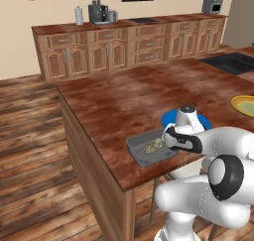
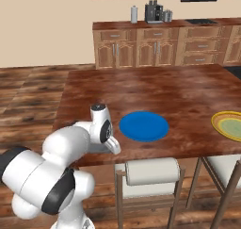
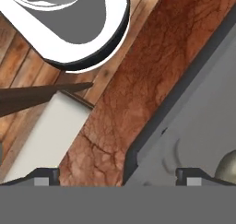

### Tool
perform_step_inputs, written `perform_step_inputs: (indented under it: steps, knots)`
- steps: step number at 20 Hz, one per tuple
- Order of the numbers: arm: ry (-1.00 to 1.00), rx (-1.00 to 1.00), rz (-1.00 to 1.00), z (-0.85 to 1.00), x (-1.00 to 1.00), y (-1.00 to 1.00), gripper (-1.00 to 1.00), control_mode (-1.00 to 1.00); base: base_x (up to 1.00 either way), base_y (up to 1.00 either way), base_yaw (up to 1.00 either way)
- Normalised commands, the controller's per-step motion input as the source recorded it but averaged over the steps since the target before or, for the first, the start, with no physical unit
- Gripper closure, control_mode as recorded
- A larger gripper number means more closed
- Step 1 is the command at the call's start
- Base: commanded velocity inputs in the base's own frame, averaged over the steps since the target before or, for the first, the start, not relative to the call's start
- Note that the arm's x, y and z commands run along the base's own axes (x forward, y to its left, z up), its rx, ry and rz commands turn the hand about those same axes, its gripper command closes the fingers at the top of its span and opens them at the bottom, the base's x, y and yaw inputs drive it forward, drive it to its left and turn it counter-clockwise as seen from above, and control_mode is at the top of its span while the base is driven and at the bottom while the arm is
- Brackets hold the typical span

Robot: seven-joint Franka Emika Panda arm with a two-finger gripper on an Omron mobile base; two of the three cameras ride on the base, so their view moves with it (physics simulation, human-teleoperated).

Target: Place two dumplings into each of the tupperware containers and then place the containers in the fridge.

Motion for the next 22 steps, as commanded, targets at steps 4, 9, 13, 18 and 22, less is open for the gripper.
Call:
perform_step_inputs:
  steps: [4, 9, 13, 18, 22]
  knots:
    - [0.05, 0.00, 0.00, -0.33, 0.28, 0.18, -1.00, -1.00, 0.00, 0.00, 0.00]
    - [0.01, 0.00, 0.00, -0.22, 0.32, 0.08, -1.00, -1.00, 0.00, 0.00, 0.00]
    - [0.00, 0.00, -0.01, -0.17, 0.05, 0.00, -1.00, -1.00, 0.00, 0.00, 0.00]
    - [-0.05, 0.02, -0.05, -0.11, -0.01, 0.07, -1.00, -1.00, 0.00, 0.00, 0.00]
    - [-0.10, 0.03, -0.12, -0.20, -0.01, 0.40, 1.00, -1.00, 0.00, 0.00, 0.00]
